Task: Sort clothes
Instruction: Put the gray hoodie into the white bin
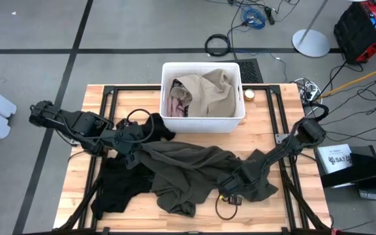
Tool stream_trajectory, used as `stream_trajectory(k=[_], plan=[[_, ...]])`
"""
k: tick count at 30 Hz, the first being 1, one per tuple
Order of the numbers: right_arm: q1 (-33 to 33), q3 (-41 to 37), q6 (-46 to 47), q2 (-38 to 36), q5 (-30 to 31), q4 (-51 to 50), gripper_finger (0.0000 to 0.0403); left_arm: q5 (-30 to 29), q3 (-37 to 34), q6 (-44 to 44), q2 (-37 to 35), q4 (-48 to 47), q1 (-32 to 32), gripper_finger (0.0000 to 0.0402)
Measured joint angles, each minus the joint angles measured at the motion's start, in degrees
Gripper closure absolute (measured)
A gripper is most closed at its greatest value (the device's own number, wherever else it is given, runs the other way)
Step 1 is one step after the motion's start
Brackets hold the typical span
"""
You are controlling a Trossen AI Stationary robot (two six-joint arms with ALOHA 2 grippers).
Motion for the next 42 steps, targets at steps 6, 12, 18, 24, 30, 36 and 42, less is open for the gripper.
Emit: stream_trajectory(k=[6, 12, 18, 24, 30, 36, 42], plan=[[2.15, -2.92, 5.17, -6.45, 0.66, 3.2, 0.0398, -0.03, 0.0, 0.46, 0.0, 0.23, 0.02, 0.0386], [8.12, 4.67, 3.64, -15.99, 4.98, 0.93, 0.0401, 1.19, 0.0, 0.43, 0.0, 0.66, 0.02, 0.0386], [18.47, 17.17, 13.38, -23.77, 22.74, -21.69, 0.0402, 3.13, 0.0, 0.42, 0.0, 1.08, 0.02, 0.0386], [31.43, 26.99, 33.3, -24.97, 35.01, -46.14, 0.0403, 6.24, 0.0, 0.39, 0.0, 1.08, 0.02, 0.0386], [41.05, 30.83, 43.61, -25.0, 52.77, -54.71, 0.0403, 7.92, 0.0, 0.37, 0.0, 1.06, 0.02, 0.0386], [43.33, 31.94, 43.73, -25.0, 56.1, -54.74, 0.0403, 9.69, 0.0, -0.86, 0.0, -3.35, 0.02, 0.0386], [43.25, 31.93, 43.4, -24.95, 54.85, -54.74, 0.0403, 11.86, 0.0, -5.87, 0.57, -12.62, -0.18, 0.0386]])
